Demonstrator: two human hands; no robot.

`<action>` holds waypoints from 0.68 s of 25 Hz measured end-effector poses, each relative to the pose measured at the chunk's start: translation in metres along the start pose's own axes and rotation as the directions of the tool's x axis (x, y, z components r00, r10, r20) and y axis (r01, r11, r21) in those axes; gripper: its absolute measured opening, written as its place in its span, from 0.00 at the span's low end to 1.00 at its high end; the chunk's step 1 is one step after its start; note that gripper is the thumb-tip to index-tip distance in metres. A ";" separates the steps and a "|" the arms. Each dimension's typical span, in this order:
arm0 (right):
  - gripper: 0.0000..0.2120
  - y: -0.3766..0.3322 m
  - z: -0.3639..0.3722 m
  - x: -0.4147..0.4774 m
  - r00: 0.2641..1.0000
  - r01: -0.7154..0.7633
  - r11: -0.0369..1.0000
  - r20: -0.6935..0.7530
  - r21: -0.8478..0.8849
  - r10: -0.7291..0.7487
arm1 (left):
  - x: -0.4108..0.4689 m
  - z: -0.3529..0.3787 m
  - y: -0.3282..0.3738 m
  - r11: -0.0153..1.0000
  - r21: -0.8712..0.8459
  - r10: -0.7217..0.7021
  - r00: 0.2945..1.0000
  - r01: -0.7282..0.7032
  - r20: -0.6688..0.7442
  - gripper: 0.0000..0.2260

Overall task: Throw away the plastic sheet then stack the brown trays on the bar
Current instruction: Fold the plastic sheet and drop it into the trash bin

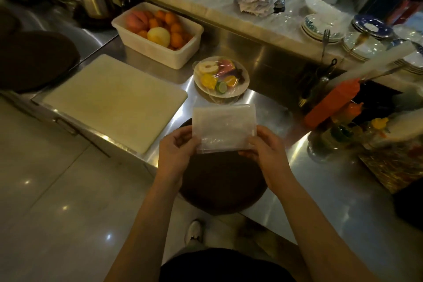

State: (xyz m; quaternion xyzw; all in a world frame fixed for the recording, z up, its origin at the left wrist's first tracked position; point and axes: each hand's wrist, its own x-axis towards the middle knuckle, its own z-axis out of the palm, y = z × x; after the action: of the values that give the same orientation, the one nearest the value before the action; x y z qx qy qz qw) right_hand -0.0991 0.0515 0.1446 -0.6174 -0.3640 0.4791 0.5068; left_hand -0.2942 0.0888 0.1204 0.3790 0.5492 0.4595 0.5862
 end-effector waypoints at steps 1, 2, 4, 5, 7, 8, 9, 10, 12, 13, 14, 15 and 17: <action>0.10 0.001 0.005 0.001 1.000 0.007 0.999 0.029 -0.032 -0.007 | -0.003 -0.006 0.000 1.000 -0.009 0.005 0.999 -0.005 -0.039 0.11; 0.10 0.003 0.008 0.001 0.998 0.014 0.998 0.060 -0.067 -0.010 | -0.007 -0.011 0.001 1.000 -0.018 0.008 0.997 -0.009 -0.070 0.10; 0.10 0.004 0.014 0.002 0.991 0.038 0.990 0.134 -0.138 -0.019 | -0.016 -0.023 0.000 0.999 -0.032 0.033 0.989 -0.038 -0.147 0.11; 0.10 0.003 0.017 0.003 0.983 0.055 0.984 0.183 -0.170 -0.024 | -0.024 -0.027 0.000 0.998 -0.037 0.044 0.979 -0.053 -0.199 0.11; 0.10 0.001 0.023 0.002 0.956 0.095 0.971 0.293 -0.217 -0.028 | -0.044 -0.035 -0.001 0.996 -0.050 0.058 0.956 -0.076 -0.287 0.11; 0.10 0.001 0.028 0.000 0.936 0.112 0.966 0.351 -0.232 -0.025 | -0.057 -0.039 -0.002 0.995 -0.049 0.064 0.943 -0.085 -0.328 0.12; 0.11 0.001 0.032 -0.002 0.917 0.125 0.963 0.399 -0.239 -0.020 | -0.070 -0.042 -0.004 0.995 -0.039 0.072 0.928 -0.093 -0.365 0.13; 0.12 0.002 0.036 -0.006 0.895 0.132 0.962 0.446 -0.240 -0.011 | -0.082 -0.046 -0.008 0.995 -0.026 0.081 0.910 -0.100 -0.407 0.13; 0.14 0.007 0.044 -0.017 0.838 0.147 0.961 0.546 -0.234 0.004 | -0.112 -0.054 -0.020 0.993 -0.009 0.099 0.855 -0.120 -0.510 0.14; 0.15 0.010 0.047 -0.022 0.811 0.155 0.961 0.585 -0.229 0.009 | -0.127 -0.058 -0.028 0.993 -0.010 0.094 0.825 -0.120 -0.558 0.14; 0.14 0.015 0.051 -0.029 0.779 0.167 0.961 0.626 -0.221 0.008 | -0.143 -0.062 -0.037 0.993 -0.021 0.076 0.792 -0.112 -0.606 0.14; 0.14 0.021 0.057 -0.037 0.742 0.179 0.961 0.671 -0.212 0.010 | -0.162 -0.064 -0.046 0.994 -0.034 0.057 0.755 -0.104 -0.653 0.14; 0.13 0.033 0.067 -0.055 0.665 0.180 0.963 0.746 -0.200 0.030 | -0.201 -0.066 -0.063 0.994 -0.063 0.017 0.676 -0.094 -0.737 0.14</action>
State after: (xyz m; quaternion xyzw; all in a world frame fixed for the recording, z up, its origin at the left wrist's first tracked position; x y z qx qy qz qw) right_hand -0.1794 0.0115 0.1223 -0.4129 -0.6227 0.6161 0.2495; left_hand -0.3471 -0.1253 0.1127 0.1507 0.7038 0.6163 0.3196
